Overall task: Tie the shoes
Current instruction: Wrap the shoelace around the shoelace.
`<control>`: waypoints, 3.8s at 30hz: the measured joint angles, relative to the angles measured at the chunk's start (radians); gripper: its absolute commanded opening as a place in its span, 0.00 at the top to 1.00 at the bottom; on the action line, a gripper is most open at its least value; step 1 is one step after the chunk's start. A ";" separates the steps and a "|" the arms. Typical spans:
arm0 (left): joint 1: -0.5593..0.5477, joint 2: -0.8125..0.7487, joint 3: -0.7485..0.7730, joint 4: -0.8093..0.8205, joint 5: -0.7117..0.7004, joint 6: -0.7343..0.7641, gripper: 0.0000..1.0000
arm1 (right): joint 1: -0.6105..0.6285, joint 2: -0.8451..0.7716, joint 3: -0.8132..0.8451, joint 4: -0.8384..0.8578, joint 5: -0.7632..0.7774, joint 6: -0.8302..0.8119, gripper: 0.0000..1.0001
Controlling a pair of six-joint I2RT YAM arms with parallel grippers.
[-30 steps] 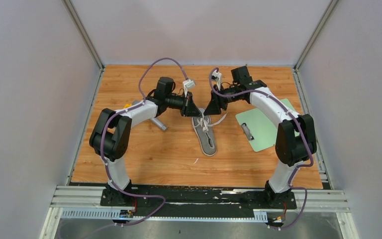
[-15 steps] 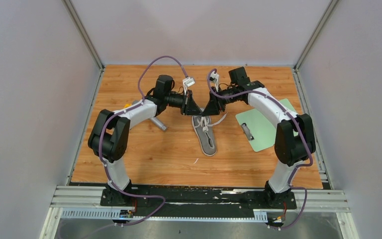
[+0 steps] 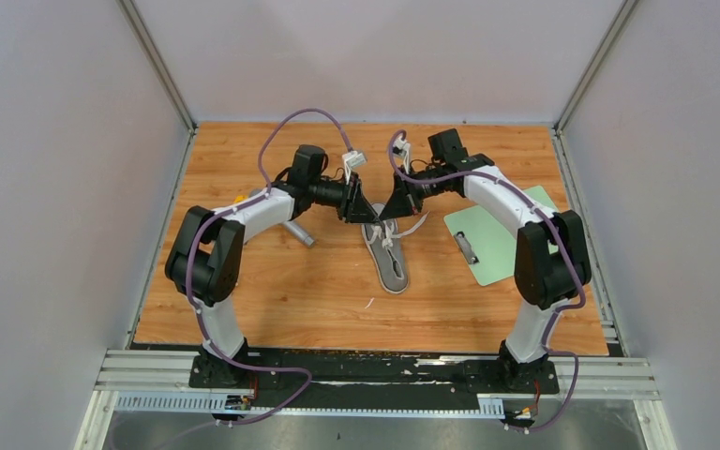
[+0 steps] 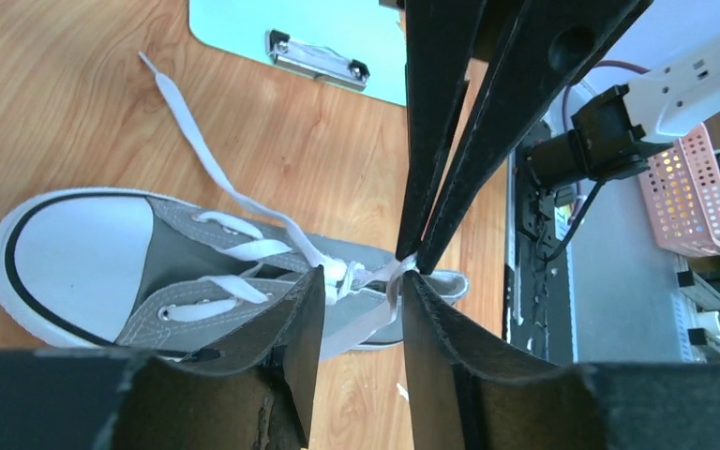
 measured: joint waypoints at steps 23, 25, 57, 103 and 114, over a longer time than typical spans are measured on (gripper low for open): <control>-0.125 -0.043 -0.109 0.015 -0.421 -0.087 0.46 | -0.001 0.014 -0.061 0.163 0.230 0.500 1.00; -0.127 -0.055 -0.092 -0.062 -0.472 -0.060 0.45 | -0.001 0.017 -0.061 0.176 0.241 0.523 1.00; -0.125 -0.099 -0.048 -0.185 -0.583 0.017 0.30 | 0.029 0.116 0.056 0.267 0.319 0.704 1.00; -0.090 -0.036 -0.171 0.089 -0.452 -0.001 0.48 | 0.020 0.117 0.013 0.300 0.324 0.748 1.00; -0.058 0.000 -0.172 0.106 -0.253 0.134 0.69 | 0.003 0.107 -0.014 0.307 0.264 0.747 1.00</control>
